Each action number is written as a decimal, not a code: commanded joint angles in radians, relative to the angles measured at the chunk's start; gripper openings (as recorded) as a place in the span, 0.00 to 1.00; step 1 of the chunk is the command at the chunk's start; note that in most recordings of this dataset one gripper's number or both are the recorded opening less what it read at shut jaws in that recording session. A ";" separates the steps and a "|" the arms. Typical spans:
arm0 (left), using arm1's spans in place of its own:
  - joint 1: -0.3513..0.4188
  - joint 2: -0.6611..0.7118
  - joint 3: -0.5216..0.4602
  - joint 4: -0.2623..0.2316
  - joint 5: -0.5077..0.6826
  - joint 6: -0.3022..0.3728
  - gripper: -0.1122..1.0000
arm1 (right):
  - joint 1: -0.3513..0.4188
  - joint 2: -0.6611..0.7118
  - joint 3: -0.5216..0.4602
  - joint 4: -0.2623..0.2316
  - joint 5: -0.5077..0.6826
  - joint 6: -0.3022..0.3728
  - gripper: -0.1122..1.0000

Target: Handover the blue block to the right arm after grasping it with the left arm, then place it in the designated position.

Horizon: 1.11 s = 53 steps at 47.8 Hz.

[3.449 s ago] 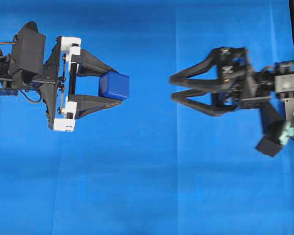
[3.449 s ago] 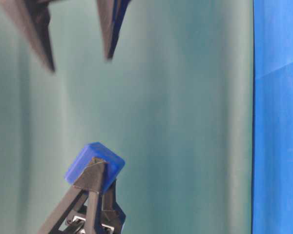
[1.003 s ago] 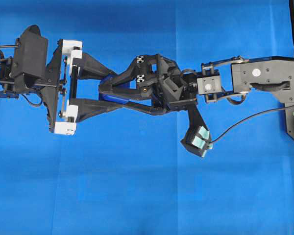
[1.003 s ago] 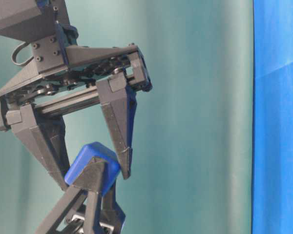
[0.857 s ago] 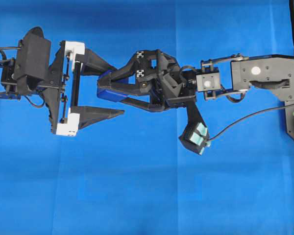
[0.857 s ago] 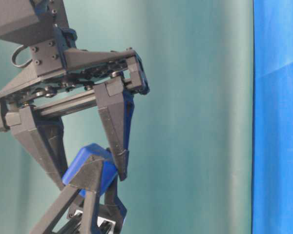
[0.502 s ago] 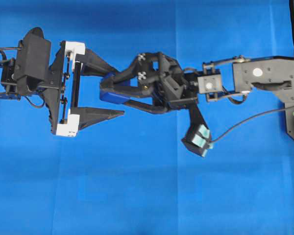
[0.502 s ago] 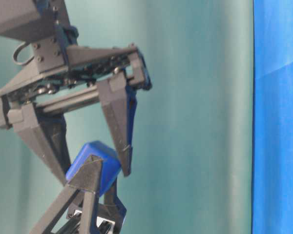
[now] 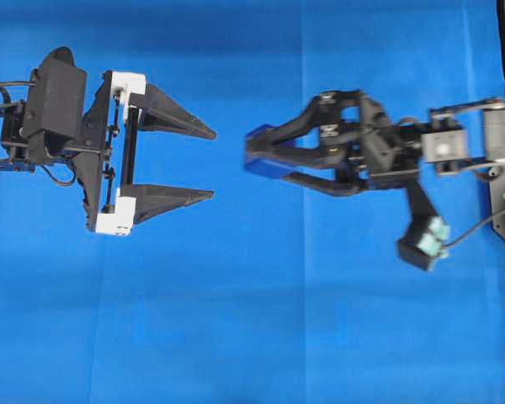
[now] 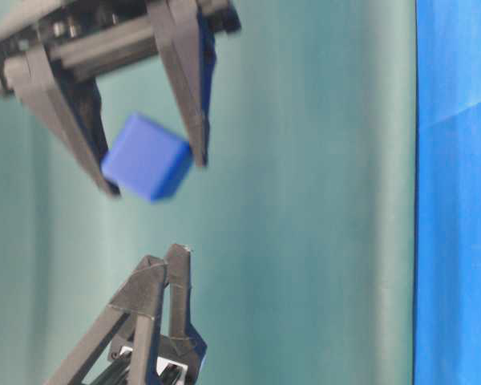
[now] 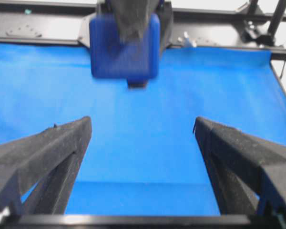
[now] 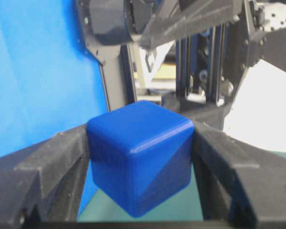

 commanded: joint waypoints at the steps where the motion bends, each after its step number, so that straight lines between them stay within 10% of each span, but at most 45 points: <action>1: 0.000 -0.017 -0.012 0.002 -0.006 -0.002 0.93 | 0.006 -0.061 0.012 0.003 0.017 0.002 0.52; 28: 0.000 -0.015 -0.012 0.002 -0.006 -0.002 0.93 | 0.012 -0.109 0.038 0.069 0.052 0.049 0.52; 45: 0.002 -0.015 -0.012 0.002 -0.006 -0.002 0.93 | 0.015 -0.141 0.037 0.307 0.072 0.446 0.52; 53: 0.002 -0.014 -0.015 0.002 -0.005 -0.002 0.93 | 0.015 -0.161 0.034 0.341 0.114 0.696 0.52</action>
